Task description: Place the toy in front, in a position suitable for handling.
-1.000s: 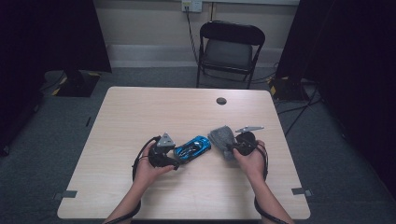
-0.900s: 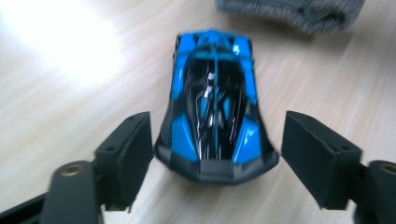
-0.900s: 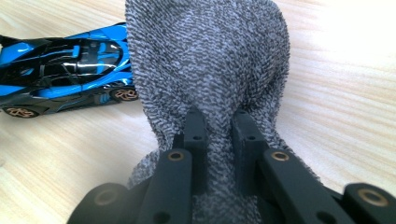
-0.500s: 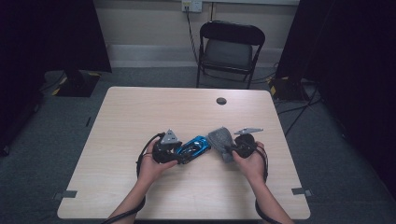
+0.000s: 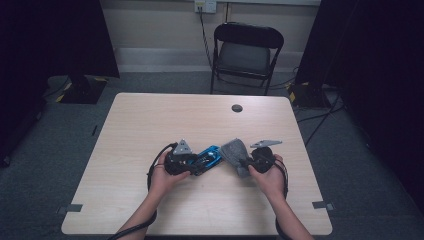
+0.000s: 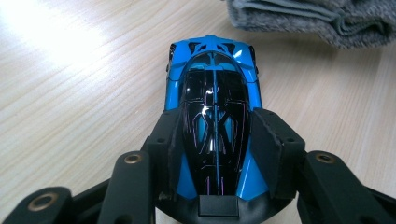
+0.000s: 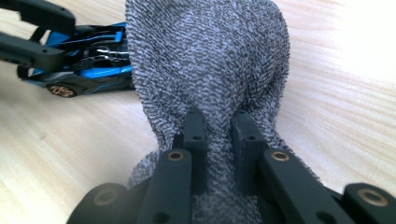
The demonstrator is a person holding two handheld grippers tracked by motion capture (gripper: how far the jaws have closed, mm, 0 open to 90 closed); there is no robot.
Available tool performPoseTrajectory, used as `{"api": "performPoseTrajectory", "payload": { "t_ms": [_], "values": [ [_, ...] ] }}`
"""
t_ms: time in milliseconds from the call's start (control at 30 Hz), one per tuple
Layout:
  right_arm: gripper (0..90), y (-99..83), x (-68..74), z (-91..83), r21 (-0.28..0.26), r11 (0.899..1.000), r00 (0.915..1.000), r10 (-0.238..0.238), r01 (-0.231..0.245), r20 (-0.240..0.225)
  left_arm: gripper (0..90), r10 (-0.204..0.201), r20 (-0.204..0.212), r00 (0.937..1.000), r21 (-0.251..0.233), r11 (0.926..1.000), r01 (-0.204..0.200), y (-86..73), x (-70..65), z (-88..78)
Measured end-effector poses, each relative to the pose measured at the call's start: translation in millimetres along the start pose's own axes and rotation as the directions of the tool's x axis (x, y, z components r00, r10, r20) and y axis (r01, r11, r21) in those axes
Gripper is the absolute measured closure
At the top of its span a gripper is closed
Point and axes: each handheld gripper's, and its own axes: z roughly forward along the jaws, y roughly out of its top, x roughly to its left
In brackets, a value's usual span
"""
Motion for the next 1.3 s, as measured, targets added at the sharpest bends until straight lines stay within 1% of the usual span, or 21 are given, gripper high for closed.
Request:
{"api": "performPoseTrajectory", "payload": {
  "t_ms": [100, 200, 267, 300, 367, 433, 500, 567, 600, 667, 767, 800, 833, 867, 967, 1000, 1033, 1100, 1167, 1267, 1300],
  "values": [
    [78.5, -1.2, 4.0, -4.4, -0.009, 1.000, 0.9998, -0.018, 0.018, -0.010, 54.8, 0.016, -0.003, 0.9999, 0.000, 0.9999, -0.016, 0.3, 0.2, 0.5],
    [78.5, -1.6, 10.5, -10.9, -0.015, 0.998, 0.9978, -0.058, 0.058, -0.033, 54.8, 0.017, -0.003, 0.9999, 0.002, 0.9999, -0.017, 0.4, -0.1, 0.6],
    [78.5, -2.8, 15.6, -15.2, -0.011, 0.996, 0.9943, -0.092, 0.091, -0.055, 54.8, 0.015, -0.004, 0.9999, 0.001, 0.9999, -0.015, 0.2, 0.0, 0.5],
    [78.5, -3.4, 17.6, -16.4, -0.010, 0.995, 0.9930, -0.098, 0.098, -0.065, 54.8, 0.013, -0.005, 0.9999, 0.000, 0.9999, -0.013, 0.2, -0.2, 0.6],
    [78.5, -6.0, 22.4, -18.6, -0.008, 0.992, 0.9870, -0.124, 0.124, -0.102, 54.7, 0.012, -0.007, 0.9999, 0.002, 0.9999, -0.012, 0.6, -0.6, 0.8],
    [78.5, -10.1, 28.2, -18.4, -0.007, 0.990, 0.9778, -0.143, 0.143, -0.154, 54.7, 0.009, -0.011, 0.9999, 0.003, 1.0000, -0.009, 1.0, -0.9, 1.1],
    [78.5, -15.2, 36.8, -15.3, 0.010, 0.985, 0.9688, -0.167, 0.172, -0.183, 54.7, 0.006, -0.015, 0.9999, 0.002, 1.0000, -0.006, 1.3, -1.5, 1.7],
    [78.3, -18.6, 43.6, -11.1, 0.018, 0.981, 0.9617, -0.185, 0.193, -0.202, 54.7, 0.005, -0.017, 0.9998, 0.002, 1.0000, -0.005, 1.5, -1.6, 2.0],
    [77.8, -20.8, 48.6, -6.8, 0.030, 0.976, 0.9572, -0.203, 0.214, -0.206, 54.7, 0.007, -0.020, 0.9998, 0.002, 1.0000, -0.007, 1.7, -1.7, 2.0],
    [76.7, -23.1, 52.6, -1.6, 0.038, 0.973, 0.9526, -0.217, 0.230, -0.213, 54.6, 0.004, -0.018, 0.9998, 0.001, 1.0000, -0.004, 1.4, -1.8, 2.1],
    [74.3, -26.2, 55.3, 4.7, 0.049, 0.968, 0.9521, -0.231, 0.245, -0.201, 54.7, 0.003, -0.018, 0.9998, -0.004, 1.0000, -0.004, 0.7, -1.9, 2.1],
    [72.0, -27.2, 55.6, 6.3, 0.048, 0.969, 0.9524, -0.230, 0.244, -0.200, 54.7, 0.005, -0.017, 0.9999, -0.006, 1.0000, -0.005, 0.5, -1.7, 2.0],
    [67.4, -28.1, 55.7, 7.1, 0.041, 0.970, 0.9542, -0.227, 0.239, -0.195, 54.7, 0.004, -0.016, 0.9999, -0.006, 1.0000, -0.004, 0.4, -1.7, 1.9],
    [63.6, -28.5, 55.6, 7.5, 0.027, 0.972, 0.9561, -0.223, 0.233, -0.190, 54.6, 0.004, -0.016, 0.9999, -0.006, 1.0000, -0.004, 0.4, -1.8, 1.9],
    [57.3, -27.2, 55.1, 6.3, -0.022, 0.979, 0.9609, -0.205, 0.205, -0.186, 54.7, 0.004, -0.016, 0.9999, -0.004, 1.0000, -0.004, 0.4, -1.8, 1.7],
    [56.9, -26.1, 54.8, 5.8, -0.039, 0.980, 0.9621, -0.200, 0.196, -0.185, 54.7, 0.005, -0.017, 0.9998, -0.004, 1.0000, -0.005, 0.4, -1.9, 1.7],
    [54.1, -25.0, 55.0, 5.8, -0.054, 0.981, 0.9627, -0.196, 0.189, -0.187, 54.7, 0.004, -0.018, 0.9998, -0.006, 1.0000, -0.004, 0.2, -2.0, 1.8],
    [49.4, -22.5, 56.7, 7.7, -0.078, 0.980, 0.9662, -0.195, 0.184, -0.168, 54.7, 0.005, -0.019, 0.9998, -0.010, 0.9999, -0.005, -0.2, -2.1, 1.8],
    [45.4, -21.2, 60.7, 13.6, -0.075, 0.977, 0.9661, -0.207, 0.197, -0.154, 54.7, -0.001, -0.020, 0.9998, -0.015, 0.9999, 0.001, -1.0, -2.3, 1.8],
    [47.7, -22.6, 66.2, 27.4, -0.050, 0.969, 0.9627, -0.247, 0.243, -0.110, 54.7, 0.001, -0.021, 0.9998, -0.020, 0.9998, -0.001, -1.8, -2.2, 1.6],
    [47.6, -23.8, 67.2, 31.4, -0.046, 0.970, 0.9635, -0.242, 0.239, -0.113, 54.7, 0.002, -0.020, 0.9998, -0.021, 0.9998, -0.002, -2.1, -2.2, 1.4]
  ]
}}
